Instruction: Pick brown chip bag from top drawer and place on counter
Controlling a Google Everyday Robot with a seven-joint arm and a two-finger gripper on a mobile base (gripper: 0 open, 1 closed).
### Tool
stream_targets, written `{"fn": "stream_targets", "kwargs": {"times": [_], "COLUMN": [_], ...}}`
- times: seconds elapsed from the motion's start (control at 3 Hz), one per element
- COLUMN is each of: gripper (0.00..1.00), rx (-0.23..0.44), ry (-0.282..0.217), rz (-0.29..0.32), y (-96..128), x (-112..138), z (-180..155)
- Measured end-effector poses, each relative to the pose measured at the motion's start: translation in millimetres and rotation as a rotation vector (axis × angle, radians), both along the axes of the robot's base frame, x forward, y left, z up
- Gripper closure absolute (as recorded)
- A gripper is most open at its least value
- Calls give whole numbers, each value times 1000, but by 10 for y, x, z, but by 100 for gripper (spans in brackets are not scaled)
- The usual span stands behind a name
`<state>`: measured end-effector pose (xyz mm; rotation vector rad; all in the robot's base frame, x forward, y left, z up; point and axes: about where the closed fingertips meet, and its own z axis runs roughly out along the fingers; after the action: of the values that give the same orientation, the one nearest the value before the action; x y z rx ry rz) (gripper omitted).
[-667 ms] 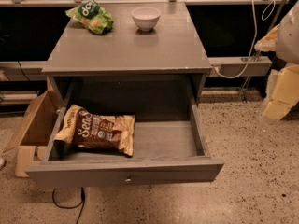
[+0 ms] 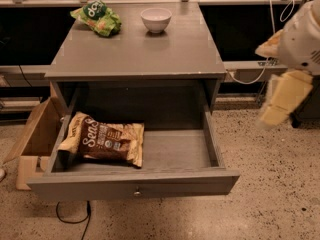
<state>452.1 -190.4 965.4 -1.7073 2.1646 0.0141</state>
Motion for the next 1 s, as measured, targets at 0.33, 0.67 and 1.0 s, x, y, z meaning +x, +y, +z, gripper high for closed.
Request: {"fn": "stream_targets", "kwargs": {"times": [0.33, 0.67, 1.0], "gripper": [0, 0, 0], "rx": [173, 314, 453], "ry": [46, 110, 189], "rz": [56, 105, 147], "y": [787, 1924, 2687], "x": [307, 629, 771], "z": [-416, -946, -1271]}}
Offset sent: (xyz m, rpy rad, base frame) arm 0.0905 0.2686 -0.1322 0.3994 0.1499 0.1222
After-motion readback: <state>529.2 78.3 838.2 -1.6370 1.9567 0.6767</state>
